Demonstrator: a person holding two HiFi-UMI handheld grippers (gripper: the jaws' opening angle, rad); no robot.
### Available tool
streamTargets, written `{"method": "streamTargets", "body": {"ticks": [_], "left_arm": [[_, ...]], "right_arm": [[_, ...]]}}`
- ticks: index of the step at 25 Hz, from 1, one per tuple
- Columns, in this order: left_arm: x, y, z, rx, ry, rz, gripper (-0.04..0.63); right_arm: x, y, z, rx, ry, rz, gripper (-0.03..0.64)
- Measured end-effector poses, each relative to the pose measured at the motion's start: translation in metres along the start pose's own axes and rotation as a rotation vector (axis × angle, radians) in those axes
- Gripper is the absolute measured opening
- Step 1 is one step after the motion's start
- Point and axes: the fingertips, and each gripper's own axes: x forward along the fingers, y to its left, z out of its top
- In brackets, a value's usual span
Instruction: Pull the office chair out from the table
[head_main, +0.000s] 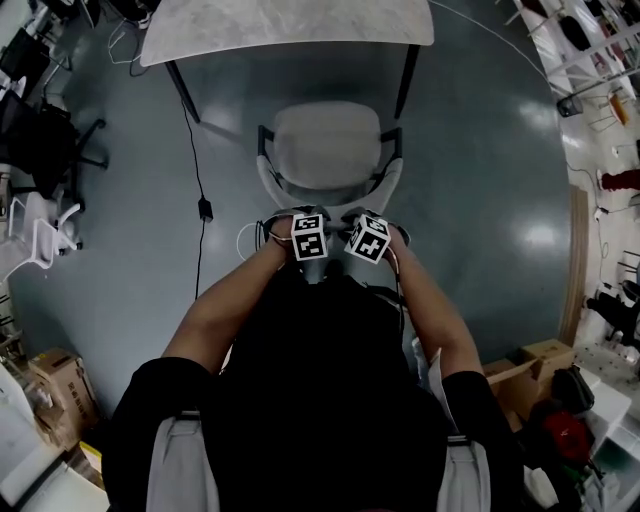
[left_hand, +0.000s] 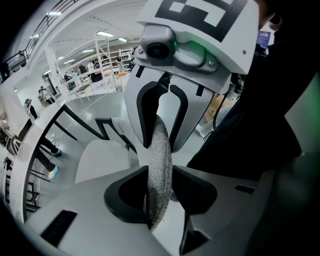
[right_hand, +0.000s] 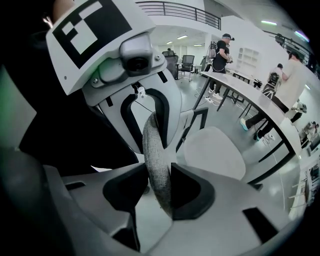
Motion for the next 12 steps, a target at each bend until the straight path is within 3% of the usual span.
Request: {"method": "streamTargets", "body": {"ticks": [7,10,12], "left_arm": [[-0.022,0.005,0.012,-0.02,-0.059,0.026,0.135],[-0.037,0.008,0.017,-0.035,-0.103,0.032,0.132],[-0.051,0.008,0.027,-0.061,-0.151,0.018,0.087]], "right_arm": [[-0.024,-0.002,0.004,0.056,-0.029,-0.025,0.13],[-0.043,-0.003,0.018,0.097,-0.117,-0.047,0.061],[-0.062,-0.003,0.029,0.122,-0.177,-0.064,0.052]]}}
